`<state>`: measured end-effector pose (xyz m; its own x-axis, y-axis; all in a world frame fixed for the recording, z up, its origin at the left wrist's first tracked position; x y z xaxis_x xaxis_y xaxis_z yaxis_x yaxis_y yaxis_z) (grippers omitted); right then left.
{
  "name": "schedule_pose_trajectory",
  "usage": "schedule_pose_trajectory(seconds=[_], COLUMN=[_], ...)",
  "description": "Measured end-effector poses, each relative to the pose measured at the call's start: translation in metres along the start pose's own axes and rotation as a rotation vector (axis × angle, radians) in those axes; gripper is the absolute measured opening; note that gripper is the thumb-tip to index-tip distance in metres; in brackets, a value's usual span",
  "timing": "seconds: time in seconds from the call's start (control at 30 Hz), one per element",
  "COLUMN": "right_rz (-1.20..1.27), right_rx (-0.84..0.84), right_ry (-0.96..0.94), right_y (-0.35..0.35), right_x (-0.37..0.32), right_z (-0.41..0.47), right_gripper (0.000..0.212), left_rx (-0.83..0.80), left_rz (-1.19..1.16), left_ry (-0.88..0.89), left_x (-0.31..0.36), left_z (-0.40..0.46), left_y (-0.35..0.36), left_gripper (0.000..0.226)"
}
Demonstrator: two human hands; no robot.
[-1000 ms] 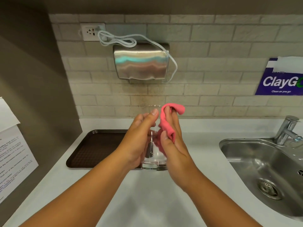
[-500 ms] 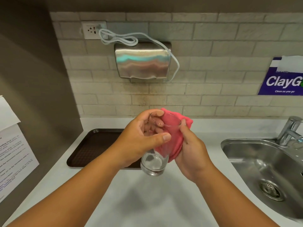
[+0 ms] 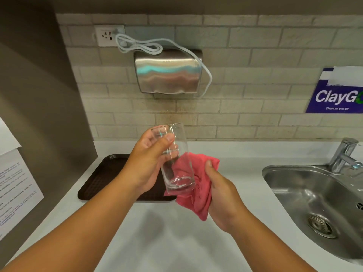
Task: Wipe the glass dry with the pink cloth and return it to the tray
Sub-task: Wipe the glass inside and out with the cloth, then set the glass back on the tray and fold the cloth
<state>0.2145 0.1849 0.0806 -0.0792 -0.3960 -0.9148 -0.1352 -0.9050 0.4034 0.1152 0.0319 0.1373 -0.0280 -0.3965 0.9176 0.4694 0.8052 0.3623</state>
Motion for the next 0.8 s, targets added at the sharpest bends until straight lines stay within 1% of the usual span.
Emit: schedule_pose_trajectory(seconds=[0.07, 0.2, 0.27, 0.33, 0.4, 0.47, 0.53, 0.57, 0.67, 0.73, 0.8], right_rz=[0.036, 0.111, 0.089, -0.022, -0.189, -0.368, -0.507, -0.556, -0.616, -0.642, -0.675], right_rx=[0.008, 0.069, 0.101, 0.088, 0.064, 0.07, 0.086, 0.093, 0.084, 0.053, 0.041], right_ry=[0.035, 0.034, 0.038, 0.053, 0.069, 0.083, 0.08, 0.081, 0.086, 0.045, -0.009], right_y=[-0.005, -0.015, -0.023, -0.028, -0.03, -0.034, -0.039, -0.042, -0.048, -0.048, -0.047], right_x=[0.005, 0.013, 0.016, 0.019, 0.023, 0.032, 0.042, 0.046, 0.055, 0.056, 0.053], right_z=[0.001, 0.001, 0.001, -0.001, -0.003, -0.005, -0.007, -0.008, -0.01, -0.007, -0.002], right_gripper=[0.06, 0.057, 0.055, 0.051, 0.043, 0.036, 0.034, 0.035, 0.034, 0.029, 0.03], left_rx=[0.029, 0.081, 0.103, 0.119, 0.15, 0.205, 0.249, 0.265, 0.295, 0.302, 0.308], left_rz=[0.003, 0.022, 0.031, 0.06, 0.137, 0.269, 0.455, 0.527, 0.607, 0.648, 0.676], left_ry=[-0.011, -0.036, -0.056, -0.087, -0.12, -0.143, -0.141, -0.143, -0.168, -0.183, -0.192], left_x=[0.0, -0.002, -0.004, -0.008, -0.016, -0.027, -0.039, -0.046, -0.071, -0.086, -0.1], left_z=[0.004, 0.014, 0.02, 0.028, 0.038, 0.049, 0.06, 0.064, 0.078, 0.087, 0.096], left_y=[-0.004, -0.017, -0.026, -0.036, -0.047, -0.058, -0.067, -0.071, -0.082, -0.088, -0.093], left_gripper=[0.043, 0.051, 0.052, 0.057, 0.067, 0.065, 0.059, 0.06, 0.066, 0.067, 0.072])
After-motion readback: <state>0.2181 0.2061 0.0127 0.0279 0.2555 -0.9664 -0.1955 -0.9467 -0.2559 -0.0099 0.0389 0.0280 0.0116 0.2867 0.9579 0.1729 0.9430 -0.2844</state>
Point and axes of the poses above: each hand's wrist, its own z-axis towards the middle knuckle, its own y-axis out of the palm, x = y × z, the point moved 1 cm from there along z, towards the middle knuckle, and after that the axes turned 5 degrees about -y, right-handed, at the moved point
